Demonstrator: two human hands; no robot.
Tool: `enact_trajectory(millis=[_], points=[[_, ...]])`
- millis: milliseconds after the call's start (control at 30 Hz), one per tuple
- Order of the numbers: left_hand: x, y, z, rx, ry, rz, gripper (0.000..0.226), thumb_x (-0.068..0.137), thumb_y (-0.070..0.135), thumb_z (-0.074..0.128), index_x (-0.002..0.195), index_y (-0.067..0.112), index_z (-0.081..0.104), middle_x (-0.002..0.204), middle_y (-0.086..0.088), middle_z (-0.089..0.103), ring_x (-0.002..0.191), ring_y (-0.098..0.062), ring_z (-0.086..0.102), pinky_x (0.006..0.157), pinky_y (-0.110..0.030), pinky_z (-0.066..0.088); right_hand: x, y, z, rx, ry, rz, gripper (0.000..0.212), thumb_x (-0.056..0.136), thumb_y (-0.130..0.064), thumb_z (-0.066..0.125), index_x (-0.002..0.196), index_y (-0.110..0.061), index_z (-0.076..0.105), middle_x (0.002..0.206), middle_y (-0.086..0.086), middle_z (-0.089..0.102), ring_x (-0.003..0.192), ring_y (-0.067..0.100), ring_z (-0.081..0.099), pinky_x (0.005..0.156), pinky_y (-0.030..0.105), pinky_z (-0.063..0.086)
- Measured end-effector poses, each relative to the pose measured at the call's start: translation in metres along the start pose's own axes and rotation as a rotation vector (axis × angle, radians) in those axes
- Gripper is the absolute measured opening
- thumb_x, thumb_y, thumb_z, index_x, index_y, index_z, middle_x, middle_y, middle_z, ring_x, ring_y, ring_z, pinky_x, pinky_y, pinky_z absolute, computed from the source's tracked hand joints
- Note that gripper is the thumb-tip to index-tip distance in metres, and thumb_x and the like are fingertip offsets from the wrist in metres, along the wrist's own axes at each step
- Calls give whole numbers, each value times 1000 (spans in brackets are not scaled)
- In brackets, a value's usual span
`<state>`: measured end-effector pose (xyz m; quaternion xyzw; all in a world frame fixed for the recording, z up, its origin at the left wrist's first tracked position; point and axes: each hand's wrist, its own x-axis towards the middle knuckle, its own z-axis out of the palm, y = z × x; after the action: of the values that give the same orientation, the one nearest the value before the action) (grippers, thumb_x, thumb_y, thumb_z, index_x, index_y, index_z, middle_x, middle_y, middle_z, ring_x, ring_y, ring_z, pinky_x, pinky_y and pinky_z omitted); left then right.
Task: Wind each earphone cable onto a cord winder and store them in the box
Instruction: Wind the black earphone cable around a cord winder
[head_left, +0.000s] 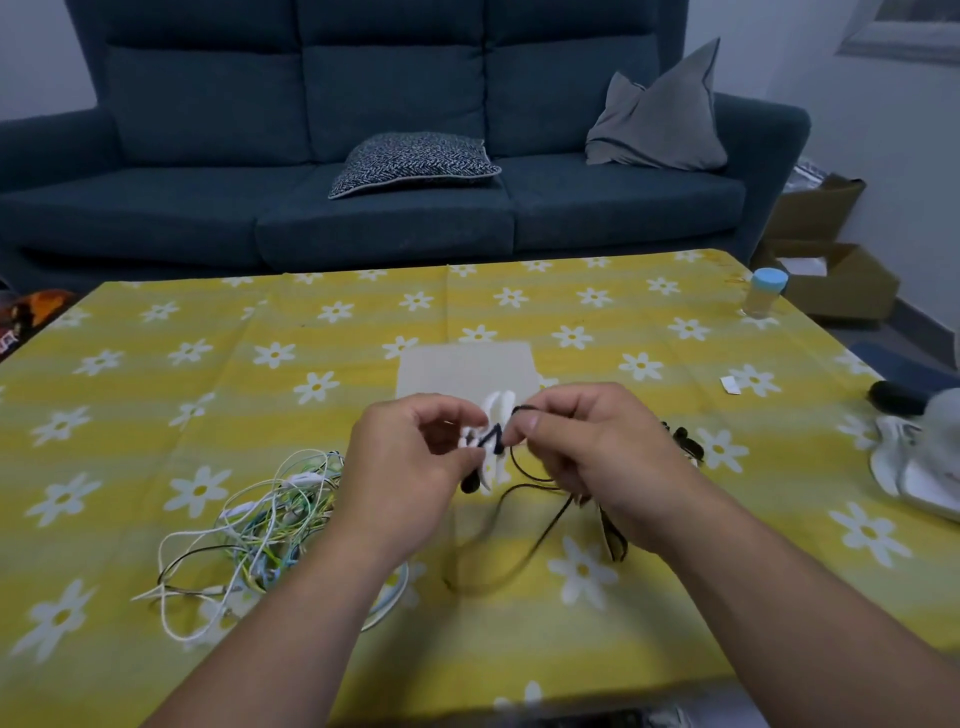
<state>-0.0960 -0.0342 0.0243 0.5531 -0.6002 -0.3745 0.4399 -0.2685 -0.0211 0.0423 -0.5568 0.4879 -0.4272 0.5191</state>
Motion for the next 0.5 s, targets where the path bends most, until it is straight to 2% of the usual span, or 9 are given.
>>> enact_trajectory(millis=[67,133,200,267,367,500], points=[[-1,0,1,20,-67,-3,33,72,-9,78,78,23,74,62,2,66,60,-15,60,59,-28,52,2,0,-7,-93,133,-18,23,91,-7,60,71,-5,72,48,-1,36,45,13,27,44,22,22],[-2,2,1,41,-133,-3,33,72,-9,77,80,23,75,73,-8,71,65,-19,65,67,-31,55,2,1,-12,-278,191,-49,22,89,-10,61,70,-7,72,42,-11,38,41,6,30,43,19,26],[-4,4,2,41,-198,-9,32,73,-9,77,79,22,75,76,-8,72,66,-16,64,69,-32,55,2,2,-14,-422,206,-97,22,90,-14,64,69,-10,71,41,-15,44,40,4,38,43,13,28],[-6,6,2,14,-257,-28,31,73,-9,76,78,22,76,73,-8,70,65,-15,62,69,-33,54,3,3,-17,-475,243,-131,21,89,-18,69,67,-16,69,47,-18,52,45,1,46,47,11,34],[-6,7,1,-89,-304,-50,35,74,-11,76,81,23,77,73,-10,63,67,-18,58,68,-32,51,6,8,-20,-410,282,-120,18,86,-20,74,69,-20,69,51,-15,55,47,0,46,48,10,36],[-7,8,0,-310,-281,-56,36,71,-18,73,80,16,78,77,-9,73,70,-19,66,68,-28,53,10,13,-22,-106,296,3,12,88,-16,72,78,-10,71,51,-6,44,43,10,33,44,23,29]])
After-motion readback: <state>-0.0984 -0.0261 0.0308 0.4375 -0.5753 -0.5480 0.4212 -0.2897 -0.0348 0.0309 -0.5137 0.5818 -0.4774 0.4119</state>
